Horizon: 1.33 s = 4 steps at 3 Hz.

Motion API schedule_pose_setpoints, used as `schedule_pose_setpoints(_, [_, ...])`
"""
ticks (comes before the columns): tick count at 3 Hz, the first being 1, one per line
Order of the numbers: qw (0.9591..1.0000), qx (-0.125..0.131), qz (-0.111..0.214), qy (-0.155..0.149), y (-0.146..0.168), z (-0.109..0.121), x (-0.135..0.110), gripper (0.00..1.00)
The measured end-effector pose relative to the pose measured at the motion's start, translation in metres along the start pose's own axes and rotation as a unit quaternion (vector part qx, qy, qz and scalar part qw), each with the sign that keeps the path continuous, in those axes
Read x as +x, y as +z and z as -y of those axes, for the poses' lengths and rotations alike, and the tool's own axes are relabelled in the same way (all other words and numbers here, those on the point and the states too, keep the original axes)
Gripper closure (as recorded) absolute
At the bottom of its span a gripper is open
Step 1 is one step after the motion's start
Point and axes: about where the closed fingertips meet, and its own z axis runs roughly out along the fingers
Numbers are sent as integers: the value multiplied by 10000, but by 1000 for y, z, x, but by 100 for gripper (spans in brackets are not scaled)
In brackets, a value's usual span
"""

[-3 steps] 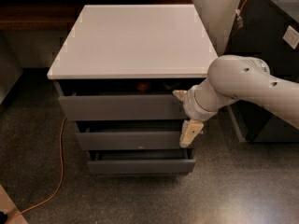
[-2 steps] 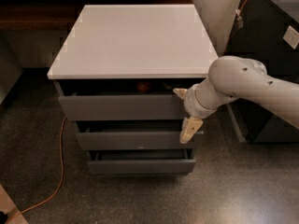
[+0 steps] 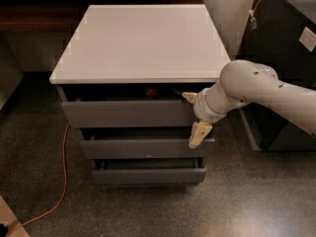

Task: Pick apple from top drawer and place on counter

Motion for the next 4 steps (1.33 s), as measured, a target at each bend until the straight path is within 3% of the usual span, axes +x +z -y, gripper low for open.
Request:
schedule_pose_setpoints(3, [9998,-47,164,-48,8,2,-4,0])
schedule_pose_setpoints(4, [9997,36,118,-190,20,10,-3,0])
